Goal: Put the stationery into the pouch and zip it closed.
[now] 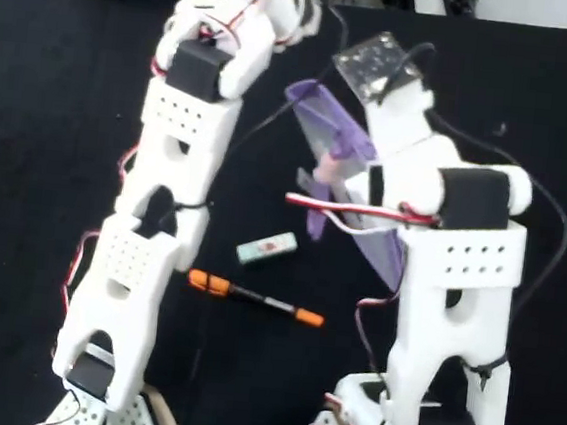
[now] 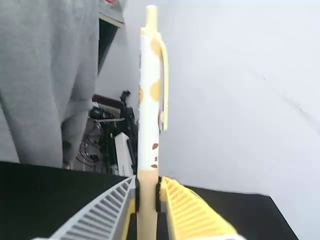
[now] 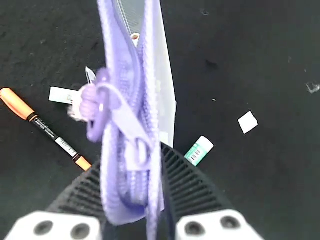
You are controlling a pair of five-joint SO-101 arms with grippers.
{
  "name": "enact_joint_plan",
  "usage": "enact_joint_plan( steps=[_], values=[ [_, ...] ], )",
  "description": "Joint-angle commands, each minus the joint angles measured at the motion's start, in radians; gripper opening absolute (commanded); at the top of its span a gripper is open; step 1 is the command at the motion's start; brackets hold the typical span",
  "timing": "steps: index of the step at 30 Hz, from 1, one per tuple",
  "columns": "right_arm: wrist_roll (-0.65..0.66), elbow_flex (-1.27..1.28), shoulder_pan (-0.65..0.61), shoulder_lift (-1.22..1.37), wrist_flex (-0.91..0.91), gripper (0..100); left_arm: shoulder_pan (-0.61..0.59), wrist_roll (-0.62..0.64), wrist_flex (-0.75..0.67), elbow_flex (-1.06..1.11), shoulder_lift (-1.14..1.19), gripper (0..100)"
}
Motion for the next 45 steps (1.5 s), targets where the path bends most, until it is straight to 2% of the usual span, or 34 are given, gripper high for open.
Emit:
enact_joint_plan(
  steps=[1,10,21,34,45],
  values=[
    [0.003,-0.007,-0.028,-0.025,0.026,1.1,-0.036,0.008,-0.028,-0.047,-0.031,3],
    [-0.04,-0.094,-0.02,-0.027,0.026,1.1,-0.019,0.0,0.032,-0.045,-0.029,3],
    [-0.041,-0.071,-0.026,-0.211,0.026,1.1,0.013,0.0,-0.014,-0.047,0.075,3],
    [-0.032,0.004,-0.021,-0.213,0.017,1.1,0.024,0.003,-0.014,-0.048,0.057,3],
    [-0.04,0.067,-0.021,-0.214,-0.032,1.1,0.033,0.008,0.216,-0.048,-0.201,3]
  ],
)
